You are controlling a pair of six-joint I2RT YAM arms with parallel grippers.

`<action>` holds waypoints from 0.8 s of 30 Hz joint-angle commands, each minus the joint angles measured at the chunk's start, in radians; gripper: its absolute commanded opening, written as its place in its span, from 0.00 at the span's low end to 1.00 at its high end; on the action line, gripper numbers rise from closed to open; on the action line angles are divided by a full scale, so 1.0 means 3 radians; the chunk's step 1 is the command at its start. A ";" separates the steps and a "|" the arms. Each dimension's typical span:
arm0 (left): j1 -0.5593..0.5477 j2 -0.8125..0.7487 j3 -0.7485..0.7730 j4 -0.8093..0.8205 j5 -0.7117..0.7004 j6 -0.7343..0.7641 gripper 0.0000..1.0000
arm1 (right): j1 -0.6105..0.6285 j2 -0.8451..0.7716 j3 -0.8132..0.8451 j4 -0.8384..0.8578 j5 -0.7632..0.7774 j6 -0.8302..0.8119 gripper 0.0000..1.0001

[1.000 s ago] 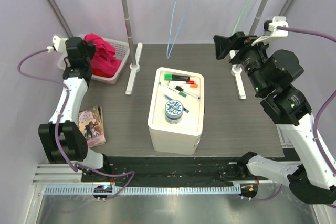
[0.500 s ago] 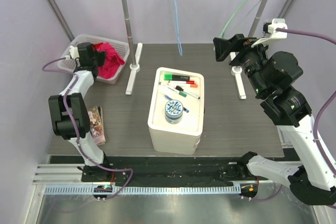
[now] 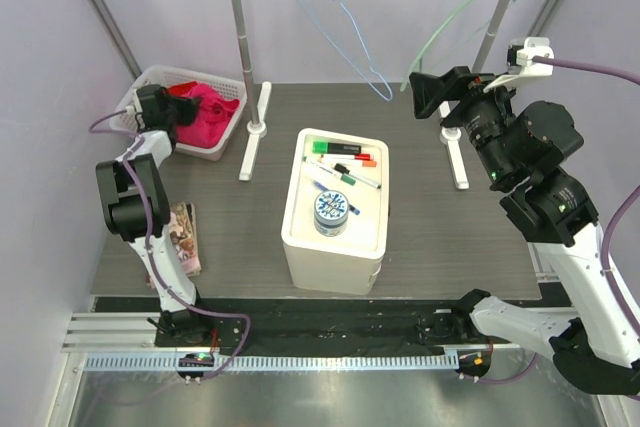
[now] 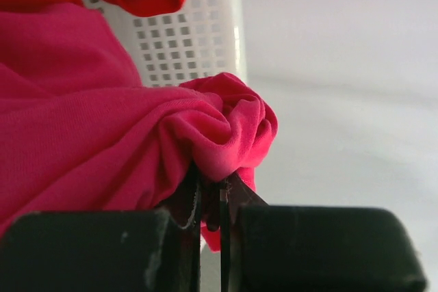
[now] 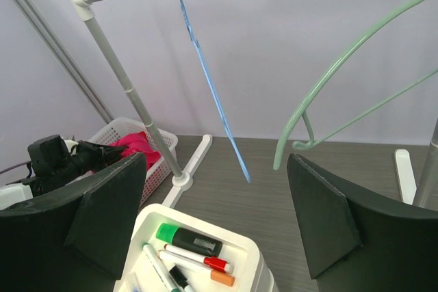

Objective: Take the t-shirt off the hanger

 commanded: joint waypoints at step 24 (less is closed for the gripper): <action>0.0071 -0.1232 -0.0233 -0.1293 0.0073 0.0144 0.92 | 0.0007 0.0033 -0.0058 0.0085 -0.0065 0.0136 0.89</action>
